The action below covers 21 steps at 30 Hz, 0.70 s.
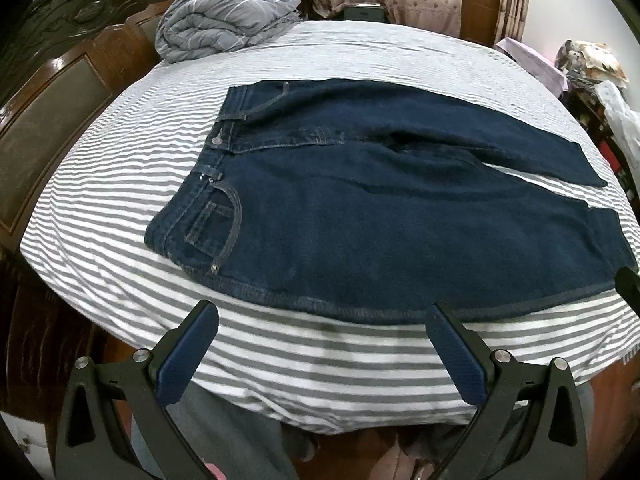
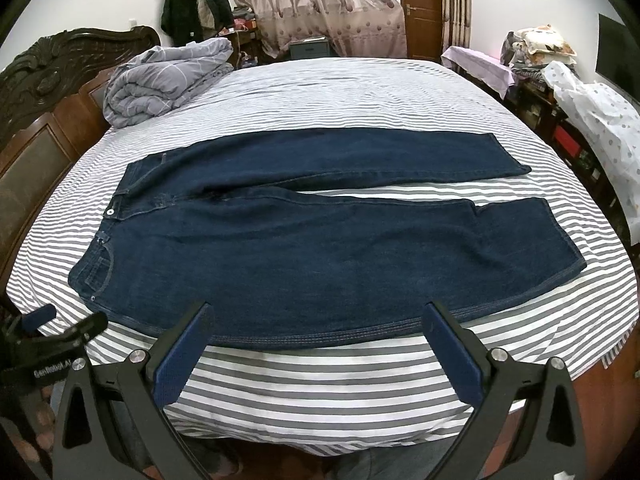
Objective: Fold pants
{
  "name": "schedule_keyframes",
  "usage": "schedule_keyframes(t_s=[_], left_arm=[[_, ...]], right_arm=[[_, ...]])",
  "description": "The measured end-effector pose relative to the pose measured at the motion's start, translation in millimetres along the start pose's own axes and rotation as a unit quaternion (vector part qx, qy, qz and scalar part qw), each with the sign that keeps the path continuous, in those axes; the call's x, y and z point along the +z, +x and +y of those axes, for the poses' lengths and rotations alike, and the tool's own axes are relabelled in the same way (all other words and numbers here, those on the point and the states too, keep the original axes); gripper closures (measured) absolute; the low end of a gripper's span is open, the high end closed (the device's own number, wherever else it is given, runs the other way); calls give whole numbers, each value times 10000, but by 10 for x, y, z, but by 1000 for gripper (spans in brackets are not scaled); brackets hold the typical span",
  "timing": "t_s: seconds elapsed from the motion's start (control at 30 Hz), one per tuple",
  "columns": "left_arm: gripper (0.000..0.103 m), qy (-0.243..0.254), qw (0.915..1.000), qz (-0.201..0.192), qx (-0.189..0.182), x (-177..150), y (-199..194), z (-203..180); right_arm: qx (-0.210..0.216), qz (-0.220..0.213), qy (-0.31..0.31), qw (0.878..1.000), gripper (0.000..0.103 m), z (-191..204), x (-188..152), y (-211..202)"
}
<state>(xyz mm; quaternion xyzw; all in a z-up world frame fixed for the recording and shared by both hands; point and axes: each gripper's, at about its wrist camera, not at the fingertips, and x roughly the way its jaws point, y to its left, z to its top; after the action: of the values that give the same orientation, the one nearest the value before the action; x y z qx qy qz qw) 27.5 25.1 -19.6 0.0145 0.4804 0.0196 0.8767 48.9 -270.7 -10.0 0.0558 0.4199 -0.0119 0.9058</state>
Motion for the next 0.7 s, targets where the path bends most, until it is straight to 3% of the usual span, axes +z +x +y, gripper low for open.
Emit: schedule_keyframes(t_s=[0.13, 0.37, 0.7], left_arm=[[1, 40, 9999, -83, -70, 194, 65, 158], [0, 257, 9990, -349, 134, 732, 171, 537], [1, -116, 9994, -327, 2, 1579, 747, 1298]], right_arm=[[194, 22, -80, 9998, 1, 11, 45, 41], [654, 158, -607, 9959, 1, 96, 394, 193], [1225, 420, -991, 9866, 3, -63, 1507, 685]])
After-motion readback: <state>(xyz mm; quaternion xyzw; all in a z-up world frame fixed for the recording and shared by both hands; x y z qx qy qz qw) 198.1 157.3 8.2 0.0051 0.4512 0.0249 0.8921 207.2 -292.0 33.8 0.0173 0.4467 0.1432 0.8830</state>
